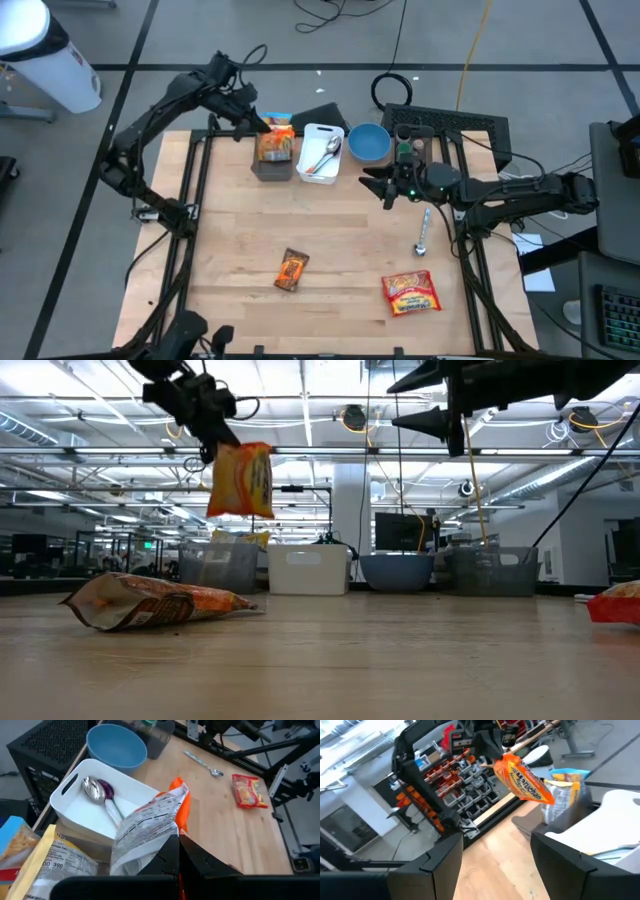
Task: Pick & Place Food Item
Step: Put the orange noodle pack into the left black bin
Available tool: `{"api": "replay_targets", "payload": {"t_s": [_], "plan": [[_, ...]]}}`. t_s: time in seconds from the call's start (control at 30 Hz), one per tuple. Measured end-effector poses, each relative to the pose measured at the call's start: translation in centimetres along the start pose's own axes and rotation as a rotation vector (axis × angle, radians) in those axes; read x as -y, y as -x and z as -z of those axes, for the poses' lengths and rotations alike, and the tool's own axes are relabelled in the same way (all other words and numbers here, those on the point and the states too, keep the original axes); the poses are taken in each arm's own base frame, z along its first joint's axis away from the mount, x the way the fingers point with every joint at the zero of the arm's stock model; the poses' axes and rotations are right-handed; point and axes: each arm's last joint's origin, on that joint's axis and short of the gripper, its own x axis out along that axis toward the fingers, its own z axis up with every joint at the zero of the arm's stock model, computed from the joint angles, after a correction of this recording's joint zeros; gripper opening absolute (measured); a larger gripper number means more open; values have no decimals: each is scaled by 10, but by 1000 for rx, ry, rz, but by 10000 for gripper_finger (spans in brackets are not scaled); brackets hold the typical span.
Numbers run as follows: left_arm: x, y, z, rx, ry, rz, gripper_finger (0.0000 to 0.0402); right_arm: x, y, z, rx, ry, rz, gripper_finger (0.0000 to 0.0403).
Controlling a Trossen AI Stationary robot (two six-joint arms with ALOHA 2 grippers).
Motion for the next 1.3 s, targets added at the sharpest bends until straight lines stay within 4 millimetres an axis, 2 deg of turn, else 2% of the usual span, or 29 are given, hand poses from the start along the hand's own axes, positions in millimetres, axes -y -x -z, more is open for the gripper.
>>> {"api": "replay_targets", "payload": {"t_s": [0.27, 0.47, 0.63, 0.87, 1.3], "plan": [[-21, -4, 22, 7, 56, -27, 0, 6, 1, 4, 0, -11, 37, 225], [-29, 4, 26, 25, 86, -63, 0, 17, 1, 6, -7, -21, 64, 222], [-33, 9, 29, 3, 100, -128, 0, 21, 0, 4, -55, -24, -2, 223], [-36, 12, 30, 6, 91, -151, 0, 29, -1, 0, -39, -24, 35, 220], [-66, -18, 41, -64, 176, -80, 0, 34, -1, -4, -37, -26, 37, 219]]}}
